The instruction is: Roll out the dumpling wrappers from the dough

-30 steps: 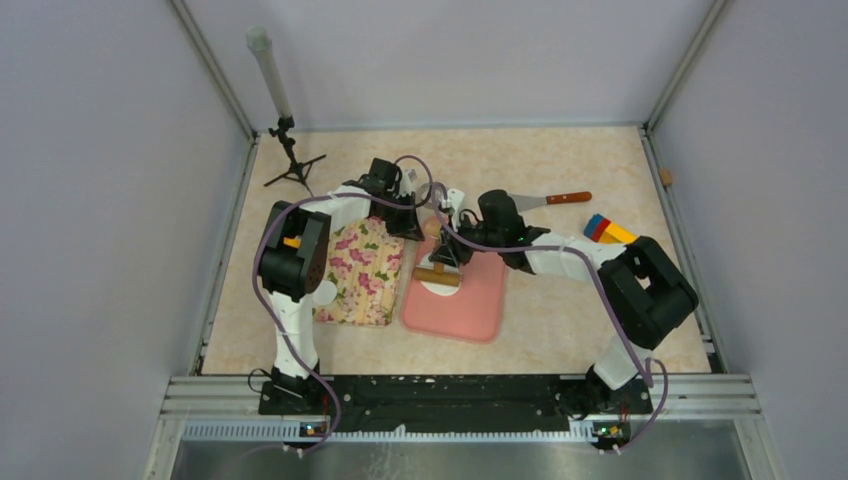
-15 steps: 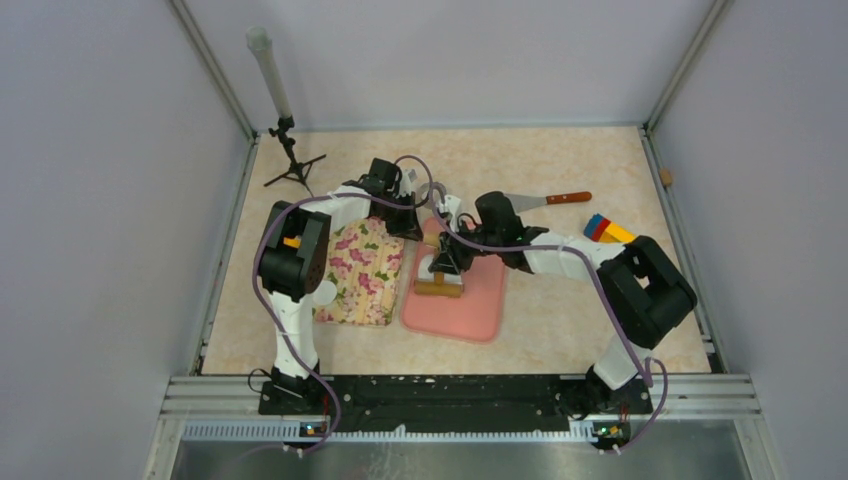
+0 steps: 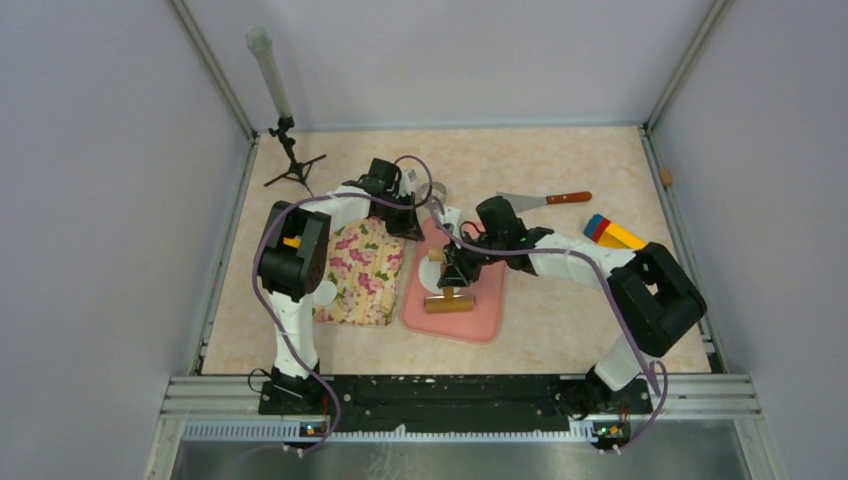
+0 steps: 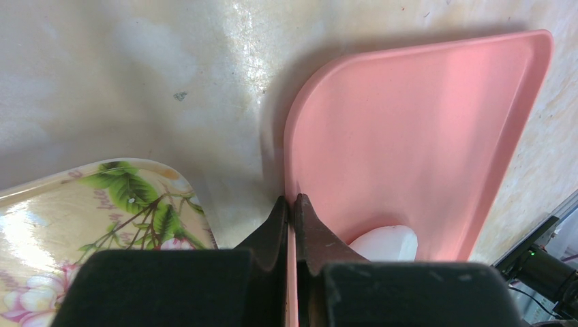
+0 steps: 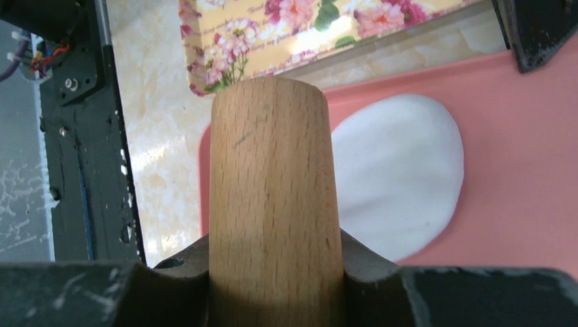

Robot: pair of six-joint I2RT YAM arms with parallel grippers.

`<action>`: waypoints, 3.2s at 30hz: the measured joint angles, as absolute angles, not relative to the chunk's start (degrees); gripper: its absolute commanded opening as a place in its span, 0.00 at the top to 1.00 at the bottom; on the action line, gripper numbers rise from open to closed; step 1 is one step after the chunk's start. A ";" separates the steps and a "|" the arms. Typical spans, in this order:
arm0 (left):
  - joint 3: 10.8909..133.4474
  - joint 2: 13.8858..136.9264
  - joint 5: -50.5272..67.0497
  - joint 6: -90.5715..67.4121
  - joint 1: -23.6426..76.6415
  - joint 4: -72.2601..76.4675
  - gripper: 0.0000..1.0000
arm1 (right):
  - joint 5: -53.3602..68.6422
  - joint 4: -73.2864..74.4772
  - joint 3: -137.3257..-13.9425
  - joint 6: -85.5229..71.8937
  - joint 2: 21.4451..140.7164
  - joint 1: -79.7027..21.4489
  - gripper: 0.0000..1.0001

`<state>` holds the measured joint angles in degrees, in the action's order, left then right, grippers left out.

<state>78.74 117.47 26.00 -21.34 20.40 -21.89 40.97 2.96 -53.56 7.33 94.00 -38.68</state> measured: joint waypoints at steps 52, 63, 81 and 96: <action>78.28 117.21 26.15 -21.37 20.25 -21.34 1.00 | 30.17 -6.04 -54.57 6.39 95.11 -38.52 1.00; 78.26 117.19 26.15 -21.37 20.23 -21.34 1.00 | 33.74 -3.57 -54.85 9.34 95.11 -38.63 1.00; 78.15 117.14 26.13 -21.34 20.18 -21.19 1.00 | 36.27 -0.05 -54.85 12.45 94.48 -38.63 1.00; 78.13 117.12 26.15 -21.37 20.14 -21.15 1.00 | 41.60 7.40 -54.46 13.47 93.69 -38.79 1.00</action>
